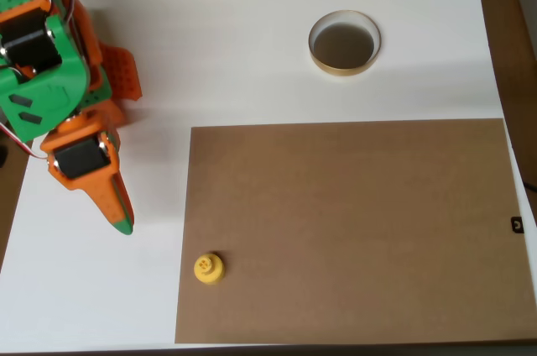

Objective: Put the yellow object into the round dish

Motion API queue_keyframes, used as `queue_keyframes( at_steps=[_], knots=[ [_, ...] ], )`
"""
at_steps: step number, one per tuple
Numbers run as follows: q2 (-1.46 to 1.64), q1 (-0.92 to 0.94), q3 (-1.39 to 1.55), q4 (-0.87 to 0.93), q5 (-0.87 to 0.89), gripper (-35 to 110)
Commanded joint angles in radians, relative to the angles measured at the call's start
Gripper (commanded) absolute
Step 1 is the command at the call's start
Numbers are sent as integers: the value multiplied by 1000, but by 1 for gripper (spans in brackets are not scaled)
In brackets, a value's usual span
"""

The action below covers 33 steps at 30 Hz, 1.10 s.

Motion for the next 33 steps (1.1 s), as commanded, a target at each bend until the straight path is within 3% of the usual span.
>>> queue_keyframes(
  at_steps=[1, 29, 33],
  knots=[
    [15, 5, -8, 0, -14, 3],
    [15, 35, -8, 2, 12, 3],
    [15, 52, -9, 11, -60, 26]
  ],
)
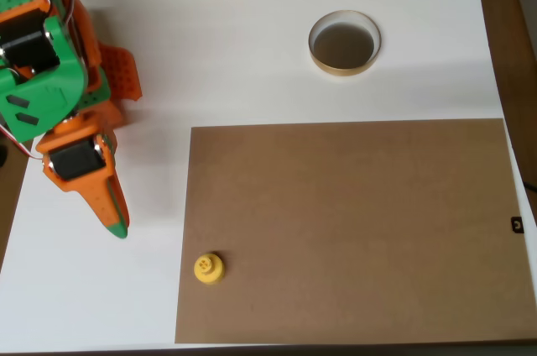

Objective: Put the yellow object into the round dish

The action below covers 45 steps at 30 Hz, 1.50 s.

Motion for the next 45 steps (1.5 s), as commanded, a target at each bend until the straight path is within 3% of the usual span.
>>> queue_keyframes(
  at_steps=[1, 6, 11, 17, 22, 36, 45],
  knots=[
    [15, 35, -9, 9, -21, 27],
    [17, 52, -23, 29, 6, 25],
    [17, 67, -37, 54, 31, 47],
    [18, 94, -43, 67, 57, 38],
    [18, 80, -41, 71, 52, 13],
    [-61, -120, -170, 6, 48, 21],
    [15, -63, -110, 21, 83, 11]
  ],
)
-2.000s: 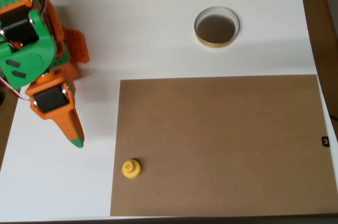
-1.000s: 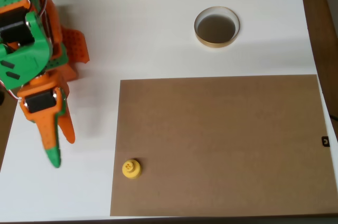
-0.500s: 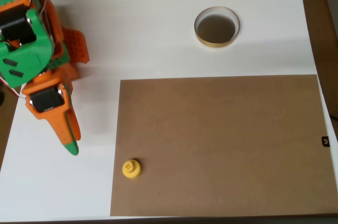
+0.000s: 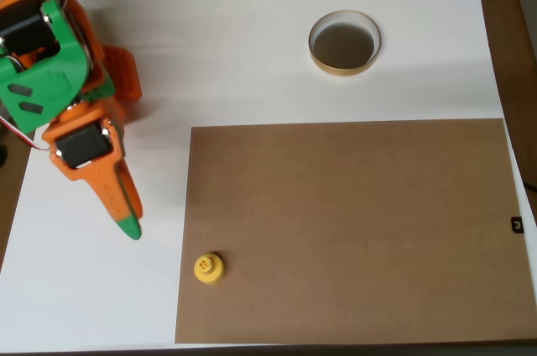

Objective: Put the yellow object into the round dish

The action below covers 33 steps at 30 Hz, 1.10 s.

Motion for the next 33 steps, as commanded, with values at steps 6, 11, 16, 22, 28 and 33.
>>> queue_keyframes(
  at_steps=[6, 11, 16, 22, 28, 33],
  knots=[
    [48, 66, 35, 0, 23, 9],
    [48, 71, 67, -9, 21, 9],
    [48, 54, 94, -31, 14, 8],
    [48, 57, 97, -31, 15, 8],
    [48, 66, 98, -37, 21, 7],
    [48, 66, 98, -37, 23, 7]
  ],
)
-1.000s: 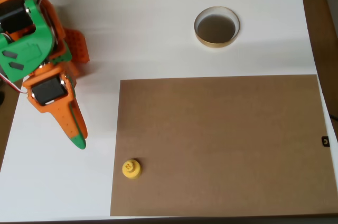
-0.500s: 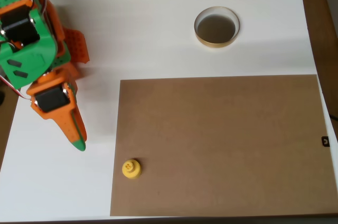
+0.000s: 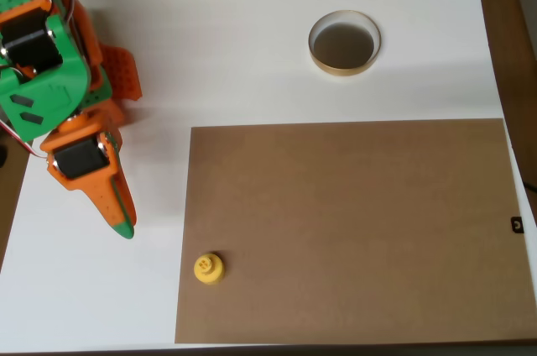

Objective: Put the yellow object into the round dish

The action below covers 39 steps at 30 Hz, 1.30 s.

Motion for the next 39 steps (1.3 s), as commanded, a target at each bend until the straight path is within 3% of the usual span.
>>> queue_keyframes(
  at_steps=[1, 39],
  knots=[
    [15, 15, -6, -15, 8, 7],
    [15, 5, -11, -14, 0, 7]
  ],
)
